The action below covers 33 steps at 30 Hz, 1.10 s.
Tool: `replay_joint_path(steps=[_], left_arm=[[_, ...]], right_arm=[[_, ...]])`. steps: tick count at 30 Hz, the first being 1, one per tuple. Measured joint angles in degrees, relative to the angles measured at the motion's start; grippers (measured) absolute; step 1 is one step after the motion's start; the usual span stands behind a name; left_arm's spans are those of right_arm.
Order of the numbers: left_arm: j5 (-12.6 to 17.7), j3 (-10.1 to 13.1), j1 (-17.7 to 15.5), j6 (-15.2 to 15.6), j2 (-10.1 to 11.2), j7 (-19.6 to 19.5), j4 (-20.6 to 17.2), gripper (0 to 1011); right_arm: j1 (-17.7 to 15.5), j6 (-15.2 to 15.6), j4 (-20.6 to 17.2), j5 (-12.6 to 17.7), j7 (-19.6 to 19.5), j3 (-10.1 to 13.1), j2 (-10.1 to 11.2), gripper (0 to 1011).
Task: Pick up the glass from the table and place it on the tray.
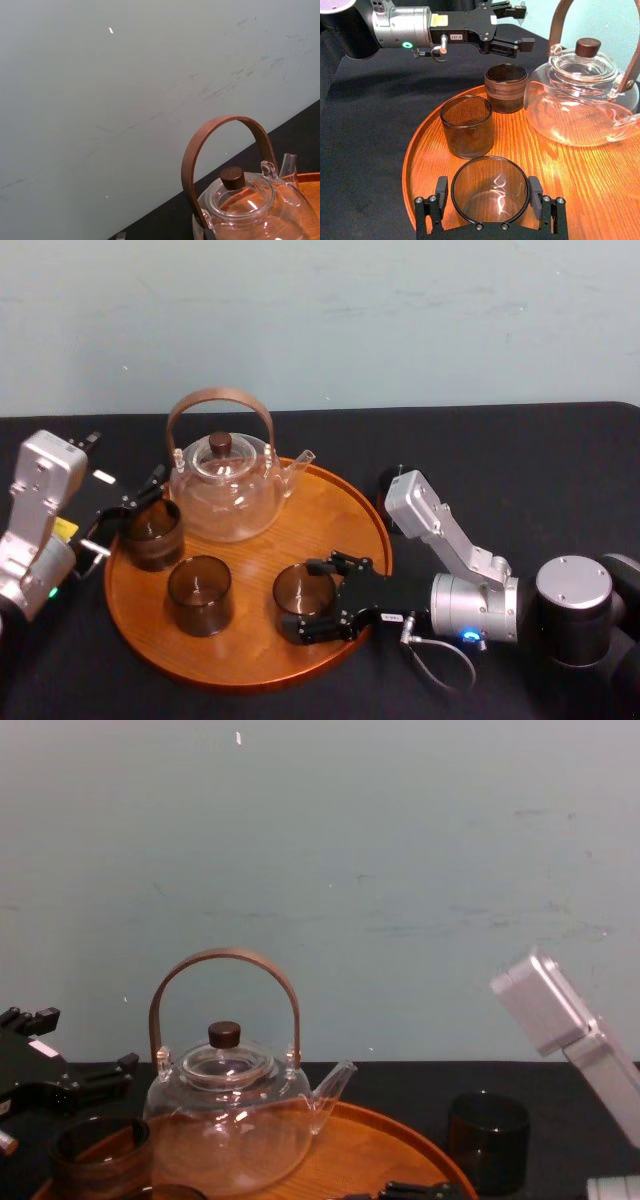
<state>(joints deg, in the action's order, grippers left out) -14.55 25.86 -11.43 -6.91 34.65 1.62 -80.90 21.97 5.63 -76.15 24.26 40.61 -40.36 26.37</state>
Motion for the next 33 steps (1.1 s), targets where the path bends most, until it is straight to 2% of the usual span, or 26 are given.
replay_joint_path(steps=[14,18,23,33], left_arm=[[0.0,0.0,0.0,0.0,0.0,0.0,0.0,1001],[0.0,0.0,0.0,0.0,0.0,0.0,0.0,1001],[0.0,0.0,0.0,0.0,0.0,0.0,0.0,1001],[0.0,0.0,0.0,0.0,0.0,0.0,0.0,1001]], right_arm=[[0.0,0.0,0.0,0.1,0.0,0.0,0.0,1002],[-0.4,-0.2,-0.9,1.0,0.6,0.8,0.7,1002],[-1.8,-0.5,-3.1,2.3,0.8,2.2,2.9,1002],[-5.6,-1.0,-7.9,4.0,0.0,5.0,8.5,1002]])
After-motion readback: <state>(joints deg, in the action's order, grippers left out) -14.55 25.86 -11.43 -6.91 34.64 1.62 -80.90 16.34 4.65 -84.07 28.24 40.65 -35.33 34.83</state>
